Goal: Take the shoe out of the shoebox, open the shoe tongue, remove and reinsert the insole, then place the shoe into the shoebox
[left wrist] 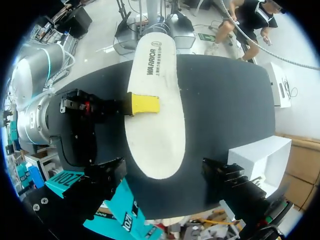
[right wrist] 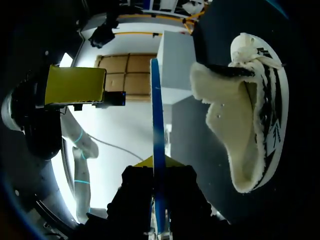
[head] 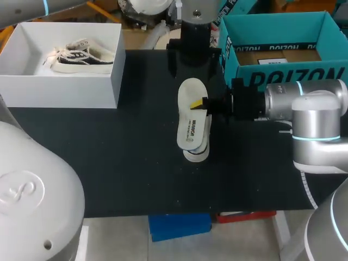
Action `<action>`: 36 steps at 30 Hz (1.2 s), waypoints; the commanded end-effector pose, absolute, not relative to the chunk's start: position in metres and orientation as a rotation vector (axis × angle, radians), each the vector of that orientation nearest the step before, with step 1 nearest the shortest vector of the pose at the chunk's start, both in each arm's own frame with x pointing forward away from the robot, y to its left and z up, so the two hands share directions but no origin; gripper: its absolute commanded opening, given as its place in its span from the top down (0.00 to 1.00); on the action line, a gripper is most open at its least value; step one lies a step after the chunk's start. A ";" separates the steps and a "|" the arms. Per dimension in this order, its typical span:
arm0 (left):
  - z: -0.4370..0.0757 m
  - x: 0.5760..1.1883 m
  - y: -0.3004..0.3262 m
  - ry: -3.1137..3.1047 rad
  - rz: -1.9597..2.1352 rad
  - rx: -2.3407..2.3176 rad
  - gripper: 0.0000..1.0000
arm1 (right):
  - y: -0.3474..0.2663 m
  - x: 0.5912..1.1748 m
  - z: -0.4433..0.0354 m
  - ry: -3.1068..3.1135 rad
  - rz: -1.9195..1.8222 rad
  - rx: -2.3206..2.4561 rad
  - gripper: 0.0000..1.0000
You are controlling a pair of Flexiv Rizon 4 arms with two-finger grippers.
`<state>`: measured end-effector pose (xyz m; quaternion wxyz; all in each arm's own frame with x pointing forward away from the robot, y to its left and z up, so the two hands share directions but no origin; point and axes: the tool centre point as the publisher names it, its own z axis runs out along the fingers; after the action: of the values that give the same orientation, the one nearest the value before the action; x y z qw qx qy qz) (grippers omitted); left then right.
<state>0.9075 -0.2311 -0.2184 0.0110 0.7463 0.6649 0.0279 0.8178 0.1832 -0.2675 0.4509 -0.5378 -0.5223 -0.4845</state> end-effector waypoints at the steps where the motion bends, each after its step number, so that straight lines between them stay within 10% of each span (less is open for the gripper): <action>1: -0.215 0.899 -0.235 2.069 0.103 2.333 0.00 | 0.184 0.817 -0.268 -1.290 -1.199 -1.332 1.00; 36: -0.209 0.725 -0.206 1.651 -0.471 1.963 0.00 | 0.184 0.817 -0.268 -1.290 -1.199 -1.332 1.00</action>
<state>0.7275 -0.2420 -0.2051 0.0586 0.7640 0.6416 -0.0358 0.8178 0.1832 -0.2674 0.4509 -0.5377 -0.5223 -0.4845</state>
